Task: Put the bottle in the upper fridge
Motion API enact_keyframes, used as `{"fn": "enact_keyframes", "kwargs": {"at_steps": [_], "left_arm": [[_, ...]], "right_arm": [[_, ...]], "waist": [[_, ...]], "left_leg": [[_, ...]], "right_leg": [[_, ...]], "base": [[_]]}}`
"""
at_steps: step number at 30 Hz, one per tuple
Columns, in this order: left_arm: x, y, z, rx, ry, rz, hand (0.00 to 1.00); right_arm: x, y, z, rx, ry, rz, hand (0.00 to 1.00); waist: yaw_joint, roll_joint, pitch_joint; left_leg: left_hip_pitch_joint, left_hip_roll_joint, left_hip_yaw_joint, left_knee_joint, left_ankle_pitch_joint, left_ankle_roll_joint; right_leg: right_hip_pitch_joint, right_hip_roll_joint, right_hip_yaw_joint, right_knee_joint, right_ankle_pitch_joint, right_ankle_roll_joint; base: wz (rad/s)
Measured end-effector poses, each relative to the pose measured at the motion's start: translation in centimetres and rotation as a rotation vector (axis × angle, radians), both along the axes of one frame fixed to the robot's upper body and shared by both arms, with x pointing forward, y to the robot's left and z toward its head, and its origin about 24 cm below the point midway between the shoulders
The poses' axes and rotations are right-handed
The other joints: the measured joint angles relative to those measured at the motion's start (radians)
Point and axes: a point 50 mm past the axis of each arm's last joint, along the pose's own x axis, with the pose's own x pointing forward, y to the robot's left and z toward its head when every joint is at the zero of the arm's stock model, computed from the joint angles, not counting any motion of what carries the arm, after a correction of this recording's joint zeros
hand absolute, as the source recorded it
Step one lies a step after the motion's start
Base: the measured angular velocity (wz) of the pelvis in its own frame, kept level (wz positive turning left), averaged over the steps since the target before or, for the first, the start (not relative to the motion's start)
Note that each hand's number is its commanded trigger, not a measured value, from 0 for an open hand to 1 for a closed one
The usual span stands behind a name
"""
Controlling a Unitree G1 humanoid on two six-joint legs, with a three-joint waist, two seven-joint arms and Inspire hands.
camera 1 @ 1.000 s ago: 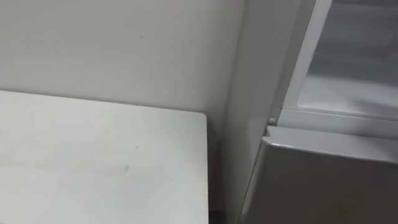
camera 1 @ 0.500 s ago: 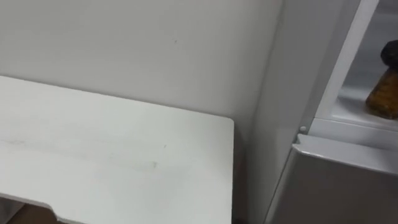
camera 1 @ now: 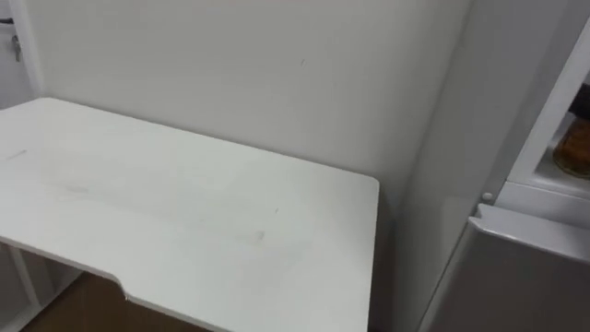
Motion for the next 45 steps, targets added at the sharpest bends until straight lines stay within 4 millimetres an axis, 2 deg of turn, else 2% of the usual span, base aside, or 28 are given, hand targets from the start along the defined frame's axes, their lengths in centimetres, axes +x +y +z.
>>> {"fn": "enact_keyframes", "kwargs": {"at_steps": [1, 2, 12, 23, 29, 36, 40, 45], "left_arm": [[0.2, 0.1, 0.0, 0.002, -0.005, -0.002, 0.0], [0.2, 0.1, 0.0, 0.002, -0.005, -0.003, 0.0], [1.0, -0.1, -0.1, 0.009, -0.018, -0.003, 0.0], [1.7, 0.1, 0.2, 0.034, -0.029, 0.0, 0.0], [1.5, 0.0, 0.0, 0.011, 0.011, 0.006, 0.0], [0.7, -0.2, -0.1, -0.008, 0.065, 0.03, 0.0], [0.7, 0.3, 0.1, 0.001, 0.072, 0.029, 0.0], [0.9, 0.5, 0.2, 0.004, 0.067, 0.026, 0.0]], "right_arm": [[0.0, 0.0, 0.0, 0.002, -0.004, 0.0, 0.0], [0.0, 0.1, -0.1, 0.003, -0.005, 0.0, 0.0], [-0.1, -0.6, -0.9, 0.019, -0.006, -0.022, 0.0], [-0.3, -1.2, -1.2, 0.009, 0.003, -0.001, 0.0], [-0.7, -2.9, -2.2, -0.035, 0.087, 0.038, 0.0], [-1.0, -3.8, -3.0, -0.054, 0.153, 0.108, 0.0], [-1.4, -4.7, -4.9, -0.013, 0.251, 0.103, 0.0], [-2.1, -5.8, -6.8, 0.045, 0.356, 0.059, 0.0]], "waist": [[0.001, -0.002, 0.0044], [0.002, -0.002, 0.0054], [0.01, -0.001, 0.0066], [0.007, 0.007, 0.0018], [0.014, 0.011, -0.0005], [0.024, 0.002, -0.0003], [0.019, -0.024, -0.0014], [0.017, -0.026, -0.0013]], "left_leg": [[-0.002, 0.003, 0.0, 0.001, 0.001, -0.002], [-0.003, 0.004, 0.0, 0.001, 0.002, -0.003], [-0.016, 0.011, -0.005, 0.022, 0.002, -0.005], [-0.035, 0.012, -0.011, 0.037, 0.002, -0.005], [-0.02, 0.012, -0.015, 0.043, -0.003, -0.009], [-0.006, 0.017, -0.019, 0.039, 0.002, -0.017], [-0.008, 0.019, -0.018, 0.047, 0.004, -0.019], [-0.013, 0.02, -0.018, 0.05, 0.008, -0.014]], "right_leg": [[-0.002, 0.003, 0.0, 0.0, 0.002, -0.003], [-0.003, 0.004, 0.0, 0.0, 0.002, -0.003], [-0.004, 0.012, -0.004, 0.0, 0.007, -0.01], [-0.016, 0.013, -0.01, 0.003, 0.01, -0.014], [-0.003, 0.014, -0.015, 0.003, 0.011, -0.014], [0.003, 0.015, -0.017, 0.017, 0.01, -0.014], [0.005, 0.019, -0.015, 0.004, 0.0, -0.027], [0.002, 0.022, -0.012, 0.001, 0.001, -0.027]], "base": [[0.0], [0.0], [0.01], [0.0], [0.01], [0.0], [0.0], [0.0]]}}
